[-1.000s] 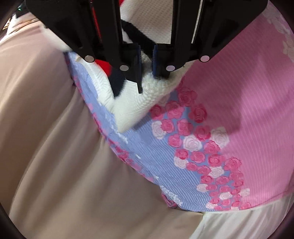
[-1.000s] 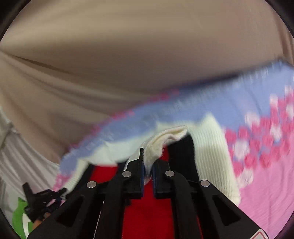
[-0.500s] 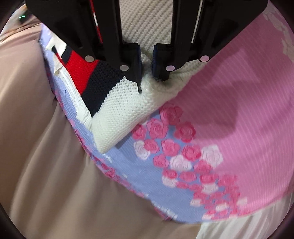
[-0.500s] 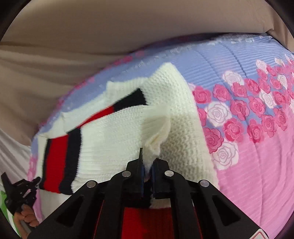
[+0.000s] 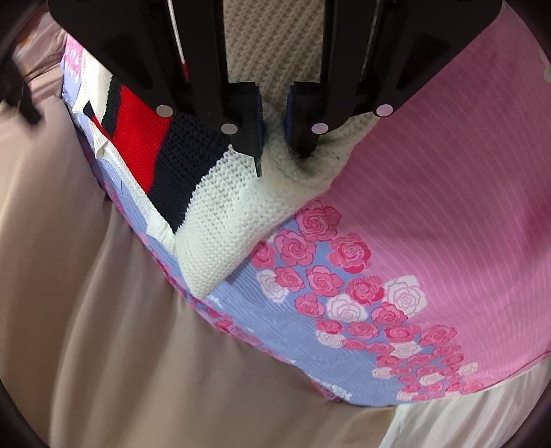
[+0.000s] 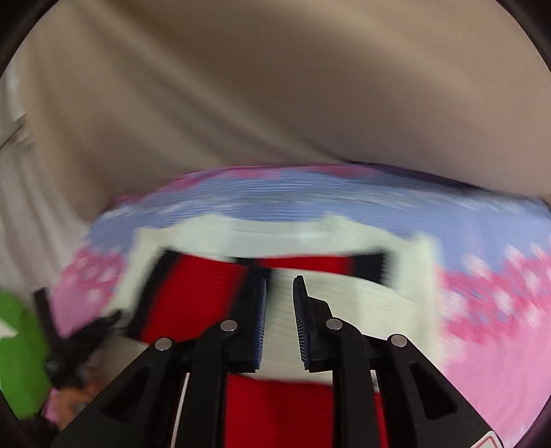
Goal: Fold small clothes
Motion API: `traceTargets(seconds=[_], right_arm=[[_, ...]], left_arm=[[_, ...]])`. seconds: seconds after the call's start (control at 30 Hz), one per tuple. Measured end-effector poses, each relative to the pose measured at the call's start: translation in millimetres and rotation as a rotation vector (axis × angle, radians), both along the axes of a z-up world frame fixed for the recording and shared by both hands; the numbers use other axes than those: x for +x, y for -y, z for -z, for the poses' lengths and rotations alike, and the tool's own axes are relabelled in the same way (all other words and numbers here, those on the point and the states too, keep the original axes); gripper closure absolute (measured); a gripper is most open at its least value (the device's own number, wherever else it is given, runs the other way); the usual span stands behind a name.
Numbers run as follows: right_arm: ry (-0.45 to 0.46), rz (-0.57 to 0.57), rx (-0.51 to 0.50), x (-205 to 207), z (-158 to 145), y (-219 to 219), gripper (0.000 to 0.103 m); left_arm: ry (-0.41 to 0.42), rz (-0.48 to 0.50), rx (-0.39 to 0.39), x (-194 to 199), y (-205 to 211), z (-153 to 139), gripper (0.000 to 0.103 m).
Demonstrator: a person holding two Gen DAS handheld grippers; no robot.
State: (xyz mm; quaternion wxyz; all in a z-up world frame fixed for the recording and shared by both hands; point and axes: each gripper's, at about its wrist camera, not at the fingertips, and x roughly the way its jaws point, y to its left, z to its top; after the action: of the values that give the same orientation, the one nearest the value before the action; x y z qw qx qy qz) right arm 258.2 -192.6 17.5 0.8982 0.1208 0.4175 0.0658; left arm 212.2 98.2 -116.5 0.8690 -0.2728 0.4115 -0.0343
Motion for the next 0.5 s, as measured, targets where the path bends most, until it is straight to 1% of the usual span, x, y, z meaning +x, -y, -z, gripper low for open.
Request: traceTargets(seconds=[0.03, 0.07, 0.1, 0.13, 0.23, 0.3, 0.33, 0.37, 0.4, 0.43, 0.5], right_arm=[[-0.007, -0.068, 0.022, 17, 5, -16, 0.074], [-0.022, -0.157, 0.028, 44, 15, -43, 0.070], [-0.036, -0.223, 0.014, 64, 25, -66, 0.068], [-0.053, -0.281, -0.013, 90, 38, -88, 0.068], [-0.089, -0.374, -0.066, 138, 65, -123, 0.067], [-0.118, -0.422, -0.093, 151, 78, -134, 0.061], [-0.128, -0.436, -0.105, 145, 86, -144, 0.061], [-0.141, -0.446, -0.119, 150, 89, -146, 0.064], [-0.149, -0.450, -0.112, 152, 91, -147, 0.086], [-0.153, -0.436, -0.100, 157, 90, -148, 0.096], [-0.119, -0.418, -0.118, 159, 81, -150, 0.096]], left_arm=[[0.032, 0.011, 0.016, -3, 1, 1, 0.093], [0.055, 0.021, 0.029, -5, 2, 2, 0.093], [0.066, 0.024, 0.021, -7, 1, 4, 0.093], [0.068, 0.024, -0.016, -7, -4, 6, 0.093], [0.083, 0.027, -0.094, -8, -14, 10, 0.093], [0.090, 0.026, -0.129, -8, -17, 12, 0.093], [0.091, 0.027, -0.132, -7, -16, 13, 0.093], [0.092, 0.027, -0.132, -7, -16, 13, 0.093], [0.093, 0.027, -0.132, -7, -16, 13, 0.093], [0.094, 0.026, -0.134, -8, -16, 13, 0.093], [0.095, 0.026, -0.134, -8, -15, 13, 0.093]])
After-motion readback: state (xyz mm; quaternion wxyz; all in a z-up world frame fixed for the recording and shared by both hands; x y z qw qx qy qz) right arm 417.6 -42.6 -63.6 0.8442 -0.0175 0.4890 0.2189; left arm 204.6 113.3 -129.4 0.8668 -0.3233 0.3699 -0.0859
